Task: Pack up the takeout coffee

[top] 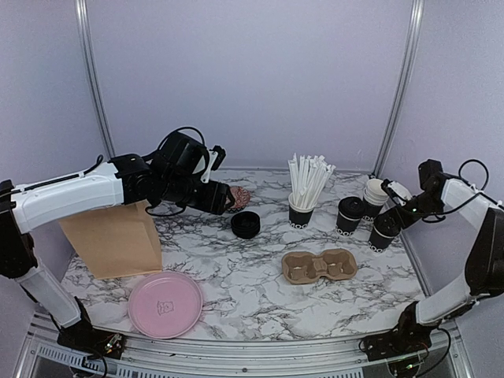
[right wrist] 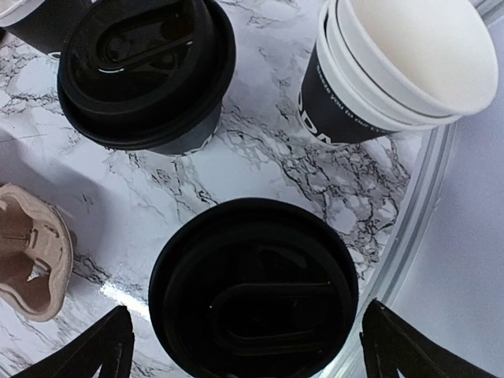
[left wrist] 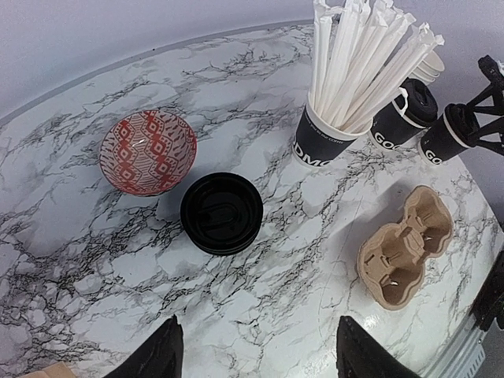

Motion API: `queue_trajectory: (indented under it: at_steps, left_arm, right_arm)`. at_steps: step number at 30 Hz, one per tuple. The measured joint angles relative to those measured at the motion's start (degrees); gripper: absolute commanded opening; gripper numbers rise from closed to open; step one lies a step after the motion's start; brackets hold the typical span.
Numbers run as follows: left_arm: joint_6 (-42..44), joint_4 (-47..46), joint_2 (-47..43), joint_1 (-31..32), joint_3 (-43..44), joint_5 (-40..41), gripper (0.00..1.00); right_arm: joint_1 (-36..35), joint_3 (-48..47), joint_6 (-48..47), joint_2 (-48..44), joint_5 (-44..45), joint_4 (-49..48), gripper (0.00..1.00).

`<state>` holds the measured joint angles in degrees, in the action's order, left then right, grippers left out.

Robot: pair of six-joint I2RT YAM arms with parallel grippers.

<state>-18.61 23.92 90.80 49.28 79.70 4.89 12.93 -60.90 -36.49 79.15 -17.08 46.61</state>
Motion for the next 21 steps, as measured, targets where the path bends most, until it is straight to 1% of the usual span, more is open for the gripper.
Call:
queue_trajectory:
  at_steps: [4,7,10,12,13,15,17,18,20,21]
  left_arm:
    - [1.2,2.34,-1.31,0.0,1.42,-0.63,0.66]
    - [2.03,6.21,-3.5,0.0,5.09,0.0,0.65]
    - [2.43,9.88,-7.87,0.0,8.46,2.62,0.62]
    - [2.47,13.42,-11.76,0.02,11.13,6.25,0.61]
    - [2.36,14.91,-13.27,0.0,12.41,8.0,0.59]
    - [1.66,18.69,-16.09,-0.28,15.61,12.9,0.52]
    - [0.17,22.16,-18.23,-1.18,17.92,17.18,0.39]
    - [-0.48,23.98,-19.15,-2.14,18.43,18.8,0.35]
    - [-2.25,26.86,-20.02,-4.22,18.34,20.44,0.33]
    - [-3.17,28.24,-20.13,-5.22,17.99,20.87,0.36]
  right_arm:
    - [0.0,-0.2,0.24,-2.05,-0.57,0.44,0.99]
    - [0.0,-1.92,0.13,-4.44,-2.32,2.01,0.99]
    - [-0.35,-3.72,-0.85,-7.56,-6.58,3.15,0.99]
    - [-1.64,-4.2,-2.25,-9.38,-9.46,3.93,0.99]
    - [-3.28,-4.2,-3.19,-10.23,-11.04,4.48,0.96]
    - [-7.58,-4.15,-4.85,-11.02,-13.62,5.31,0.88]
    - [-13.11,-4.15,-6.34,-10.97,-16.06,5.97,0.79]
    - [-15.63,-4.15,-7.02,-10.56,-17.05,6.16,0.74]
    - [-20.39,-4.15,-7.3,-9.03,-17.81,6.29,0.69]
    - [-22.93,-4.15,-7.3,-7.72,-17.57,6.19,0.66]
